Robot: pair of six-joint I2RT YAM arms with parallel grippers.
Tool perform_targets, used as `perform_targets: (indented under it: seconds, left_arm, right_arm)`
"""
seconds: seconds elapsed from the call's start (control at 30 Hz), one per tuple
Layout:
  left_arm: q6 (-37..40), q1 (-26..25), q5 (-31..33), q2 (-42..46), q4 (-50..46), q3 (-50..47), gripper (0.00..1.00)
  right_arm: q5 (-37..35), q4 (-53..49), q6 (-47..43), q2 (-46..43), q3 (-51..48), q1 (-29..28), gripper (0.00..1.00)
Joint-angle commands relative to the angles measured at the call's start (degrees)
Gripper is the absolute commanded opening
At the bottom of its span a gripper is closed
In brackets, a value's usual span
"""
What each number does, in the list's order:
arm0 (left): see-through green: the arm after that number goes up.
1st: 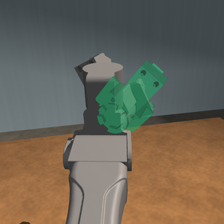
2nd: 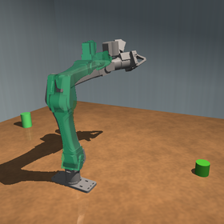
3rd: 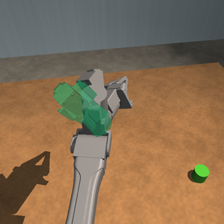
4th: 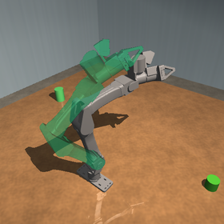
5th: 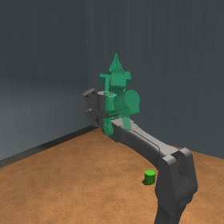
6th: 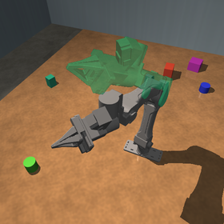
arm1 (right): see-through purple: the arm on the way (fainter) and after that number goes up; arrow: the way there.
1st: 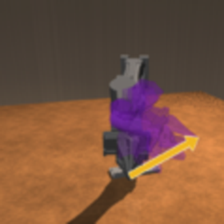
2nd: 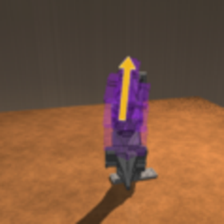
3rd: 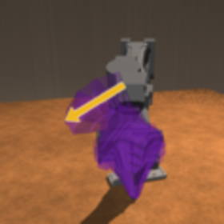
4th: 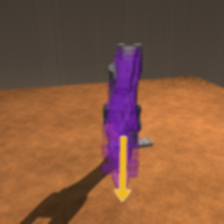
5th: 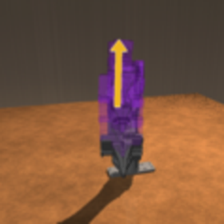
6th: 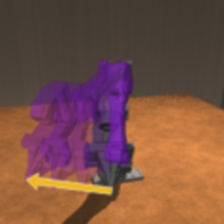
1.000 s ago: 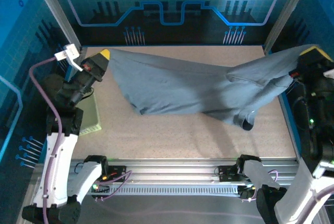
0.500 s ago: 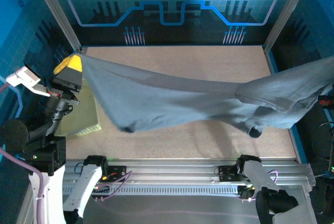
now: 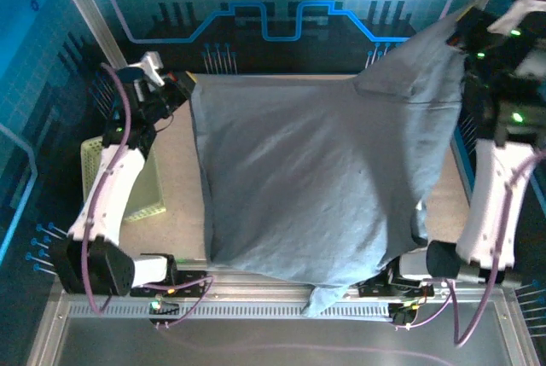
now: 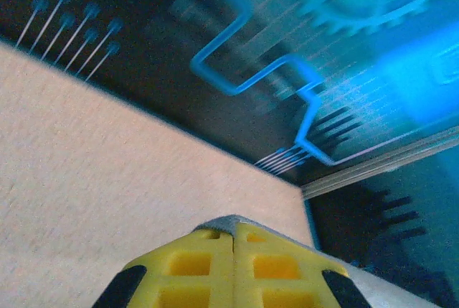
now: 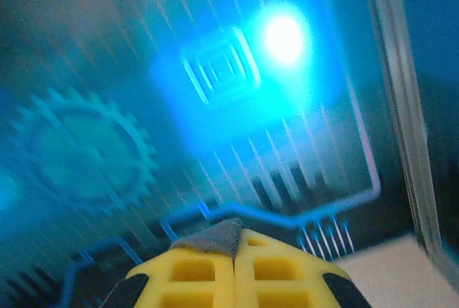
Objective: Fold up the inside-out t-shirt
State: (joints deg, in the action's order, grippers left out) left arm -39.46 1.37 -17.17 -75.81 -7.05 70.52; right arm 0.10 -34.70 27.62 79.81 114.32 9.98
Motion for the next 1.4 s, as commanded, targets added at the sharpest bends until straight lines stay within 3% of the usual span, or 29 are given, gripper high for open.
perform_targets:
  seconds: [0.0,0.13,0.23,0.5,0.63,0.67,0.7,0.8,0.87,0.93,1.0,1.2,1.37]
  left_arm:
    - [0.3,0.3,-0.9,-5.8,3.7,-0.8,0.00]
    - [-1.6,0.2,-4.7,-16.2,7.7,0.2,0.00]
    - [-1.9,0.2,-5.2,-22.5,7.6,3.0,0.00]
    - [3.7,0.4,-4.6,-39.6,-4.5,20.8,0.01]
    - [4.9,0.4,-4.6,-47.0,-11.9,31.2,0.19]
    - [5.2,0.4,-3.5,-48.5,-15.0,34.7,0.31]
    - [5.5,0.4,-2.2,-49.7,-18.3,38.0,0.47]
    - [6.8,0.3,5.2,-49.1,-29.3,45.1,0.70]
    - [7.5,0.1,12.6,-45.6,-36.8,46.4,0.79]
    - [8.7,-1.2,19.3,-39.5,-41.2,42.8,0.83]
    - [8.6,-4.1,22.4,-30.6,-39.0,31.2,0.83]
    - [2.7,-16.6,24.3,-7.3,-31.3,-2.9,0.77]
    - [-3.4,-26.1,23.5,0.9,-33.3,-17.4,0.70]
  right_arm:
    - [1.5,6.2,-0.3,2.7,-6.8,-2.8,0.00]
    - [-0.3,9.9,-1.5,10.0,-13.4,-6.2,0.00]
    - [0.2,10.0,-0.6,16.6,-13.0,-6.7,0.00]
    - [-4.2,1.9,-4.3,33.7,5.2,-9.4,0.00]
    - [-6.6,-4.1,-5.2,41.5,17.3,-9.8,0.00]
    - [-7.6,-6.5,-5.1,43.9,21.4,-9.7,0.08]
    - [-8.2,-9.3,-5.0,46.2,25.7,-9.7,0.25]
    - [-10.9,-19.2,-4.6,50.8,37.4,-9.7,0.62]
    - [-12.8,-22.8,-4.2,49.8,37.7,-9.8,0.72]
    - [-14.2,-22.5,-4.2,44.9,31.0,-9.8,0.76]
    - [-13.7,-17.8,-4.2,36.1,17.1,-9.9,0.78]
    - [-2.2,-6.0,-1.4,8.9,-24.0,-11.5,0.77]
    - [-1.3,-8.2,-0.9,-1.4,-45.2,-19.4,0.76]
